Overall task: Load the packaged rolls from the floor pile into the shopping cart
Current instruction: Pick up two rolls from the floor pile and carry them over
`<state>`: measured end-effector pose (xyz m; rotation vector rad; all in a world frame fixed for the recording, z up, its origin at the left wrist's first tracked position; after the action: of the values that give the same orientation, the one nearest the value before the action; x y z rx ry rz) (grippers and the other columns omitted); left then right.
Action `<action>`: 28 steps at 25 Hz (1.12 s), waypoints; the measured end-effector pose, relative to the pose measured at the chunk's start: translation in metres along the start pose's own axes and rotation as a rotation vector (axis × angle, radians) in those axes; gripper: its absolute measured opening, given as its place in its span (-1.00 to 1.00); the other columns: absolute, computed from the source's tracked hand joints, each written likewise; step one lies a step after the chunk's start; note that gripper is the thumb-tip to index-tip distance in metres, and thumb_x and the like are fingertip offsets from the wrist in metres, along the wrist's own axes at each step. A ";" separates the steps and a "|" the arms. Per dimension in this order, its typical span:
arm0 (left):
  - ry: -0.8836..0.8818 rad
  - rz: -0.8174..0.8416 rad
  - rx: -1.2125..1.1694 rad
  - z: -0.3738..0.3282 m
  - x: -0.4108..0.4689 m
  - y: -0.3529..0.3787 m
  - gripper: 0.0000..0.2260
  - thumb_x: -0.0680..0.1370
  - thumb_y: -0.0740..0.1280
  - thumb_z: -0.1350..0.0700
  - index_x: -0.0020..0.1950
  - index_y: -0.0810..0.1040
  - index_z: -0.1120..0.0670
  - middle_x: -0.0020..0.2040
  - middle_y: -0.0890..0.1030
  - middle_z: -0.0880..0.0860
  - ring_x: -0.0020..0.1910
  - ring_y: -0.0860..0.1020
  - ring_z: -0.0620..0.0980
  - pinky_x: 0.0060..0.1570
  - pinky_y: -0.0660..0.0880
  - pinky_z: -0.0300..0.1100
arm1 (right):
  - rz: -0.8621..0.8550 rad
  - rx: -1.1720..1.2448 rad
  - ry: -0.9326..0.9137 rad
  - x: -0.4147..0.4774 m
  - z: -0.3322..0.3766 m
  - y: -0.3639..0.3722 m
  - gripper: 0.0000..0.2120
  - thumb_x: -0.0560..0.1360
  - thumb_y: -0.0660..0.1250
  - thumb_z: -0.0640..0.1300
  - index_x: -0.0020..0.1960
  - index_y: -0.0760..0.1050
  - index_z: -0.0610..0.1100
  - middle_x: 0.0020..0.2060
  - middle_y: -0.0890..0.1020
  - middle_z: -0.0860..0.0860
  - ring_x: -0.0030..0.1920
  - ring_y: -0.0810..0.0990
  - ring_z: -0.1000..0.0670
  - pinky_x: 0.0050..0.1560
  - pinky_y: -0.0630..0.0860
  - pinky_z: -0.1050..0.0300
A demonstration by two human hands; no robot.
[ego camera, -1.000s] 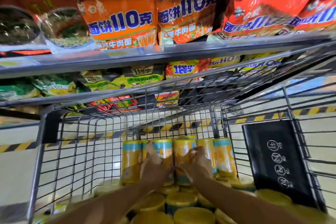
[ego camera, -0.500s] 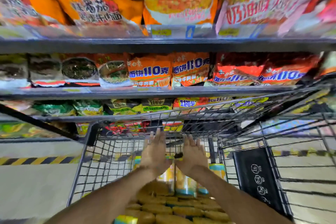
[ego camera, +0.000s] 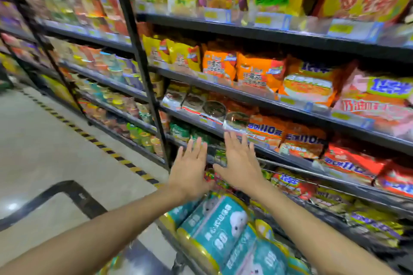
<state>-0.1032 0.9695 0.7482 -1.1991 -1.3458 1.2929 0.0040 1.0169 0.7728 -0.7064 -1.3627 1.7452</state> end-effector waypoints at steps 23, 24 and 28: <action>-0.937 -0.111 -0.095 0.439 -0.335 0.034 -0.21 0.57 0.12 -0.22 0.54 -0.22 0.18 0.55 -0.21 0.15 0.54 -0.16 0.13 0.48 -0.17 -0.04 | 0.386 0.069 -0.677 0.001 0.495 0.208 -0.16 0.56 0.23 0.13 0.55 -0.22 -0.18 0.55 -0.10 -0.08 0.55 -0.15 -0.11 0.52 -0.13 -0.03; -0.929 -0.126 -0.102 0.450 -0.330 0.041 -0.22 0.55 0.15 -0.21 0.55 -0.12 0.20 0.56 -0.11 0.18 0.54 -0.07 0.17 0.48 -0.10 -0.01 | 0.403 0.051 -0.664 0.011 0.500 0.221 -0.16 0.56 0.21 0.15 0.55 -0.21 -0.19 0.55 -0.09 -0.08 0.55 -0.15 -0.11 0.51 -0.14 -0.02; -0.941 -0.098 -0.194 0.496 -0.302 0.094 -0.25 0.39 0.30 -0.17 0.42 0.33 0.29 0.41 0.36 0.27 0.36 0.39 0.27 0.30 0.26 0.10 | 0.486 0.023 -0.619 0.051 0.513 0.284 -0.21 0.59 0.13 0.16 0.55 -0.22 -0.18 0.55 -0.11 -0.09 0.55 -0.17 -0.11 0.50 -0.19 -0.01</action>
<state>-0.5472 0.6022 0.6315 -0.6069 -2.1929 1.7726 -0.5096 0.7637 0.6379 -0.5280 -1.6588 2.5073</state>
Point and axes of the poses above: each hand's wrist, its own x-axis towards the middle knuckle, its own y-axis out of the palm, z = x × y, the point moved 5 cm from there along x, towards the middle knuckle
